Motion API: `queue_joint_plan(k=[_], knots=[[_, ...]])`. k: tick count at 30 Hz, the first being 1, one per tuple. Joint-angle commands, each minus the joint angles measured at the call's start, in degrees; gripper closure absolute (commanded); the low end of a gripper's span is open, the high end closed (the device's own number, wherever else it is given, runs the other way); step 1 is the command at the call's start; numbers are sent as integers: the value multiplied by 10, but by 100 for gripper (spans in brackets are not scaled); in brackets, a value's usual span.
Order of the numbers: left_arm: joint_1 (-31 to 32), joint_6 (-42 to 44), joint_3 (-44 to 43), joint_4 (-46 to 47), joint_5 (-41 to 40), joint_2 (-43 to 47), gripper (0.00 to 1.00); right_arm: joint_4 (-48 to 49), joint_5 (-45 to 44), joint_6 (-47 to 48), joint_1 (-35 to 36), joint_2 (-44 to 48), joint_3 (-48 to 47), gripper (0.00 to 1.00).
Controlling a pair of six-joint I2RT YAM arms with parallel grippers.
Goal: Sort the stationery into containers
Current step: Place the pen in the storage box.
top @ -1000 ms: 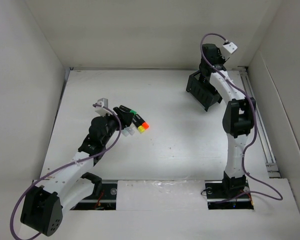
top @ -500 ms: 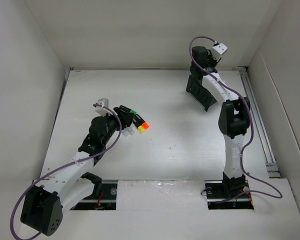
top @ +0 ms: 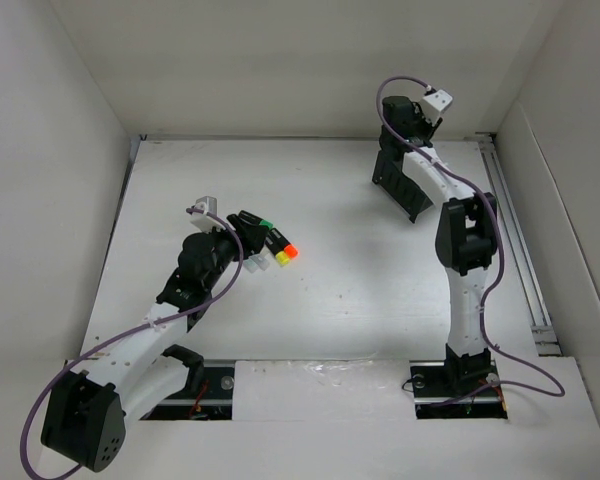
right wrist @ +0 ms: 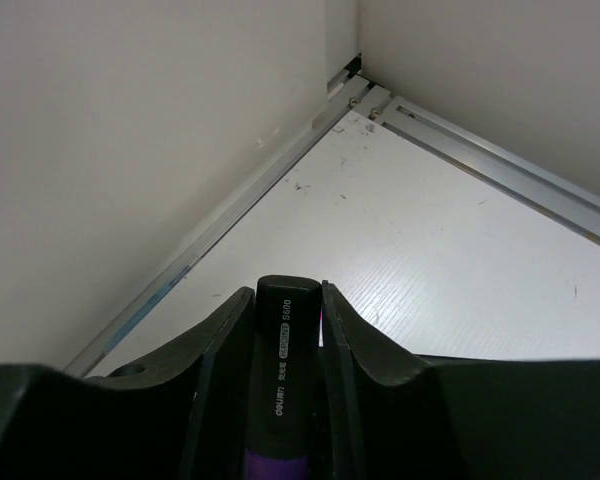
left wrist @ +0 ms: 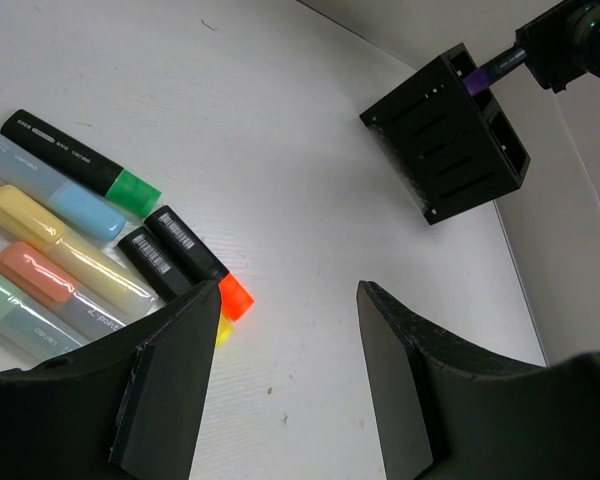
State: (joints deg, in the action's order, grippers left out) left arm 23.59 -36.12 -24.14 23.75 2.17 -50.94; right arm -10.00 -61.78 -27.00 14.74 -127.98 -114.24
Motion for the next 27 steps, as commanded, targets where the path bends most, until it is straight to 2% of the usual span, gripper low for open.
queue_joint_plan(k=[1, 6, 11, 12, 13, 15, 17, 18, 19, 25, 27], knots=[[2, -3, -25, 20, 4, 9, 46, 24, -23, 6, 11, 17, 6, 62], [2, -3, -25, 20, 4, 9, 46, 24, -16, 6, 21, 62, 37, 49], [2, -3, -20, 20, 4, 16, 46, 24, 14, -5, 44, 113, 58, 46], [2, -3, -20, 20, 4, 22, 46, 24, 28, -5, 58, 123, 79, 49], [2, -3, -20, 20, 4, 22, 46, 24, 48, -5, 67, 147, 89, 58], [2, -3, -20, 20, -3, 28, 46, 24, 145, -5, 94, 168, 111, 68], [2, -3, -20, 4, -10, 40, 46, 5, 232, -5, 114, 181, 135, 86], [2, -3, -20, 4, -16, 40, 46, -4, 307, -13, 124, 181, 135, 93], [2, -3, -20, -4, -22, 50, 46, -19, 330, -19, 149, 181, 141, 98], [2, -3, -14, -16, -56, 87, 46, -13, 501, -25, 235, 148, 176, 100], [2, -3, -14, -16, -56, 88, 46, -18, 517, -13, 266, 119, 164, 95]])
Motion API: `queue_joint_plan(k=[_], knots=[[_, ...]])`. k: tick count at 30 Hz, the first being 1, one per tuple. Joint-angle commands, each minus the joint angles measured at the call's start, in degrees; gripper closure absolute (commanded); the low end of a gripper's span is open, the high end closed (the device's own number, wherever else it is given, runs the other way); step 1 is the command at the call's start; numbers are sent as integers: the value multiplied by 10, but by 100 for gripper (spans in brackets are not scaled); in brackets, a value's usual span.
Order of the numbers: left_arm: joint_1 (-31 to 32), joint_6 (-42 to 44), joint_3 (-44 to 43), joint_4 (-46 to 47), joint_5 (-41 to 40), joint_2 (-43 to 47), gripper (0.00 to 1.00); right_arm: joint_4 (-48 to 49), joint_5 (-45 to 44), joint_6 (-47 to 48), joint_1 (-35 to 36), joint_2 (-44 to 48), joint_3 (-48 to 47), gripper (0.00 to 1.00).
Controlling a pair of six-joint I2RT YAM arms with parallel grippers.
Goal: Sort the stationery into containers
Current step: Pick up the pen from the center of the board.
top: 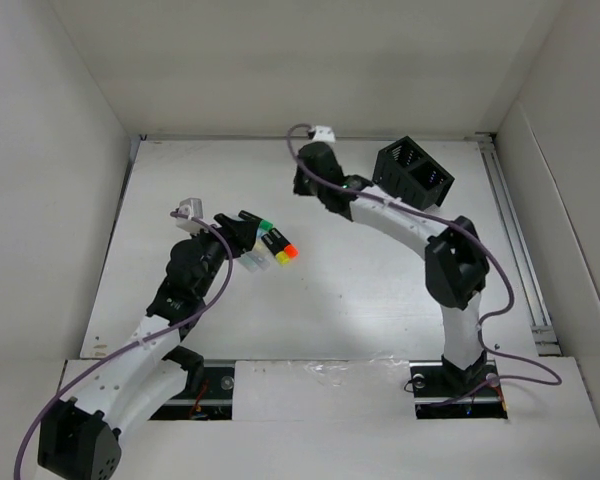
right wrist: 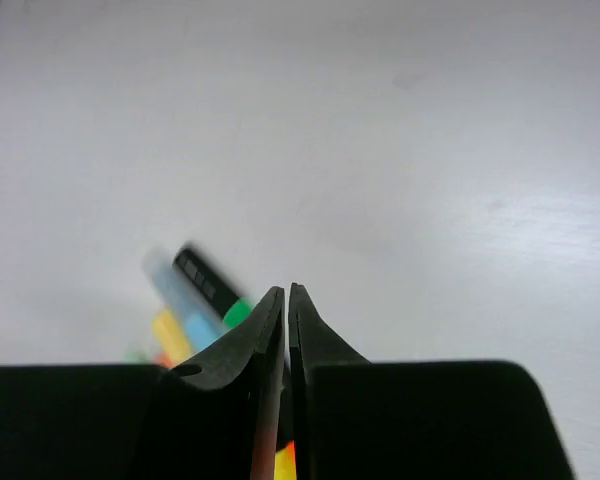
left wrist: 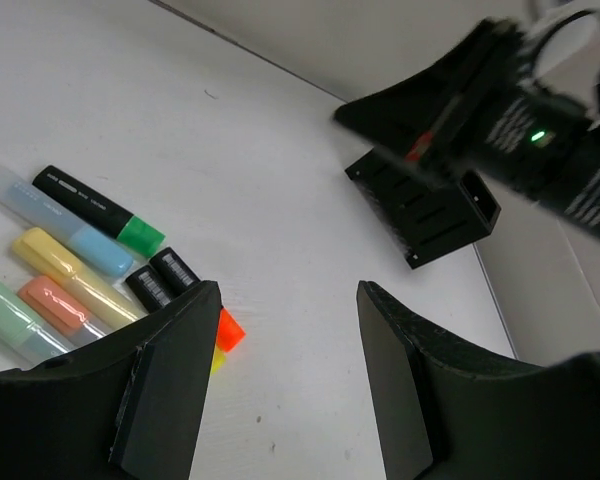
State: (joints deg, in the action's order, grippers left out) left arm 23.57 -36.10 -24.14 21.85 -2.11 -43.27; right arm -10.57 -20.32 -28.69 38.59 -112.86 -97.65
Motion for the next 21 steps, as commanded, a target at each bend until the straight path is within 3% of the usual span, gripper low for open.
queue_joint_plan(k=[1, 4, 7, 21], knots=[[2, -3, -9, 11, -13, 11, 46, -22, 102, 4, 35, -46, -12, 86], [2, -3, -16, -1, -8, 5, 46, -76, 75, 4, 54, -101, -68, 66], [2, -8, -16, 11, -2, 5, 46, -99, 86, 4, 60, -132, -92, 57], [2, -8, -13, 15, 9, -2, 46, -146, 99, 4, 77, -207, -141, 54]])
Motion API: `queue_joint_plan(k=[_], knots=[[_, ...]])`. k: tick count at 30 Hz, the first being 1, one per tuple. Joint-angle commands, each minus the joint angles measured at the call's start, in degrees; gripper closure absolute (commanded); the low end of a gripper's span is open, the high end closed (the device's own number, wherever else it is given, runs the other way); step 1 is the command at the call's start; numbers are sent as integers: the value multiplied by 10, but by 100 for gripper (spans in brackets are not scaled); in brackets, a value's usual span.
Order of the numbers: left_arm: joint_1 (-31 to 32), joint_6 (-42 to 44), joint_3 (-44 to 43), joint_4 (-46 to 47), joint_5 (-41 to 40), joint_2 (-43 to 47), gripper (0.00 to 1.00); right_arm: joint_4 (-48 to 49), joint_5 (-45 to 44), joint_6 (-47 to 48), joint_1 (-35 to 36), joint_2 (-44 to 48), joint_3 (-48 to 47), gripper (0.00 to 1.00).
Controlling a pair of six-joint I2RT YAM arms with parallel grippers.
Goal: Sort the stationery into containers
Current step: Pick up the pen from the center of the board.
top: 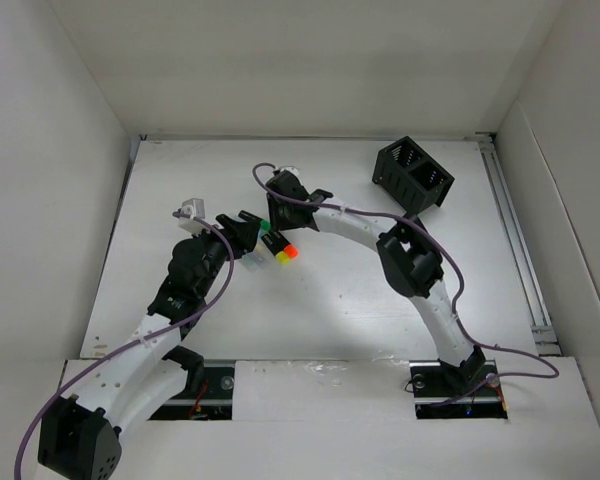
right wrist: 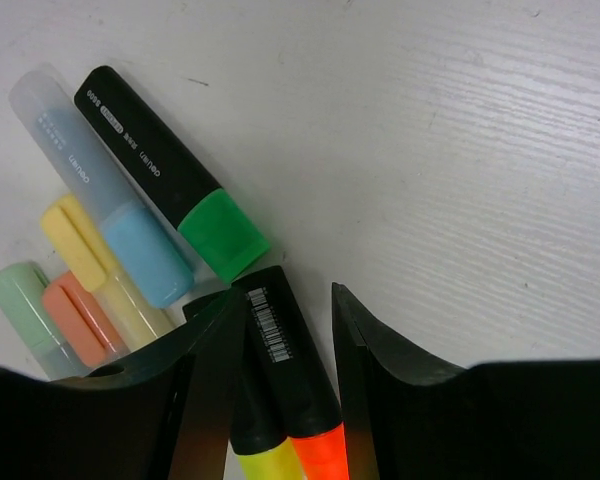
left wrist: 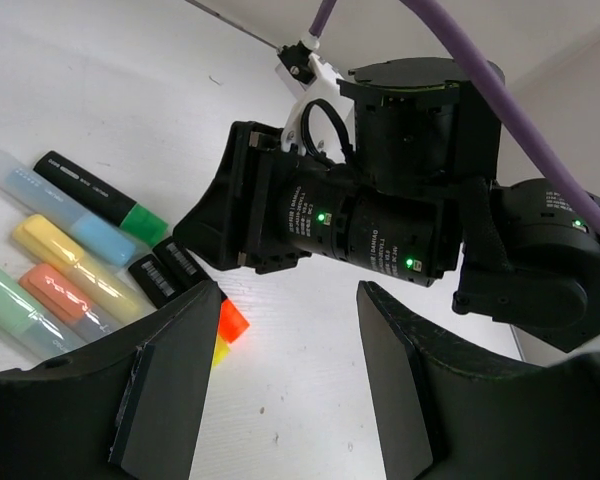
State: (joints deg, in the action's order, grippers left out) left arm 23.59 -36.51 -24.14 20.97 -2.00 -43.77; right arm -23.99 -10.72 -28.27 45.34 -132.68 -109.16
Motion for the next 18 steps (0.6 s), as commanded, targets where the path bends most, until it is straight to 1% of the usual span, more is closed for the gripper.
queue_joint_plan(k=[1, 9, 16, 18], knots=[[2, -4, -13, 15, 8, 3, 46, -11, 3, 0, 15, -15, -25, 54], [2, -4, -15, 16, 8, 3, 46, -37, -11, 5, 15, -47, -61, 53], [2, -4, -15, 21, 8, 8, 46, -63, -46, 5, 15, -73, -90, 53], [2, -4, -15, 27, 8, 8, 46, -70, -57, -1, 15, -73, -85, 60]])
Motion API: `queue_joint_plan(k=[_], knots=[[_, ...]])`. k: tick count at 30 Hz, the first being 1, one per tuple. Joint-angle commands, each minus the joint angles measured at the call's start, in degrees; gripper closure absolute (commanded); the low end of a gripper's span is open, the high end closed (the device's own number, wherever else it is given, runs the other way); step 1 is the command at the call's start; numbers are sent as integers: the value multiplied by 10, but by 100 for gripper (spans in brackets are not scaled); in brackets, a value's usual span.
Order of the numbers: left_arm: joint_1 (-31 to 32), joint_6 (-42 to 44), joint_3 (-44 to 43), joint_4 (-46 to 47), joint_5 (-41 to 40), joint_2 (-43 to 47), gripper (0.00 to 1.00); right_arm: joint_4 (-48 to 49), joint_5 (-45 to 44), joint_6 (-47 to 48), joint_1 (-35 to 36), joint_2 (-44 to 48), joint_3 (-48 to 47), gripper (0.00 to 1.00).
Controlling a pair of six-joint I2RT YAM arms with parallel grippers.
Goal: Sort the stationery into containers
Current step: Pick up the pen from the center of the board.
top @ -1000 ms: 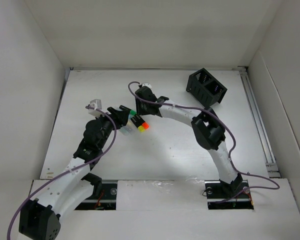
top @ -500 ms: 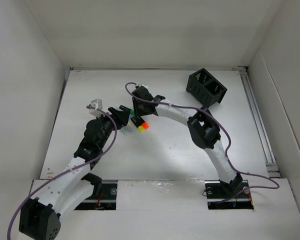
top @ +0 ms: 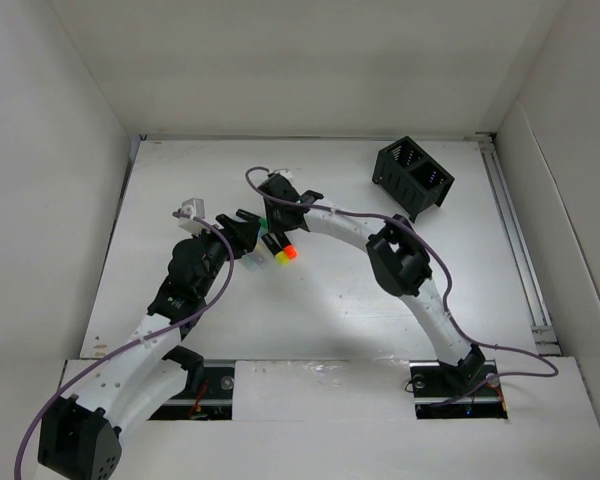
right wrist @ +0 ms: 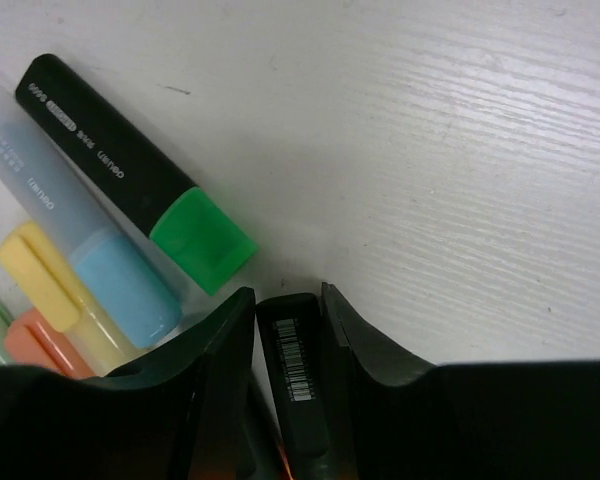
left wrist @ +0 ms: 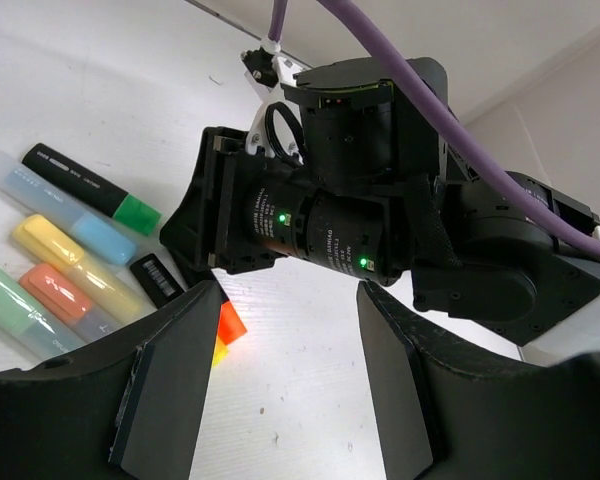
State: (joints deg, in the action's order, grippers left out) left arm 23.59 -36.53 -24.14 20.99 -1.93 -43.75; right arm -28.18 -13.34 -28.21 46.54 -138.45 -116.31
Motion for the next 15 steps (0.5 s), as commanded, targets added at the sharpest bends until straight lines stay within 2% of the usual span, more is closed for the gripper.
queue_joint_plan(k=[1, 4, 7, 9, 15], knots=[[2, -4, -15, 21, 7, 8, 46, -28, -46, -2, 3, -9, -14, 62], [2, -4, -15, 21, 12, 8, 46, -28, -65, -2, 3, 5, 13, 63], [2, -4, -15, 21, 12, 8, 46, -28, -72, -2, 3, 22, 37, 56], [2, -4, -15, 21, 12, 8, 46, -28, -72, -2, 3, 28, 45, 56], [2, -4, -15, 21, 12, 2, 46, -28, -78, -2, -2, 34, 64, 81]])
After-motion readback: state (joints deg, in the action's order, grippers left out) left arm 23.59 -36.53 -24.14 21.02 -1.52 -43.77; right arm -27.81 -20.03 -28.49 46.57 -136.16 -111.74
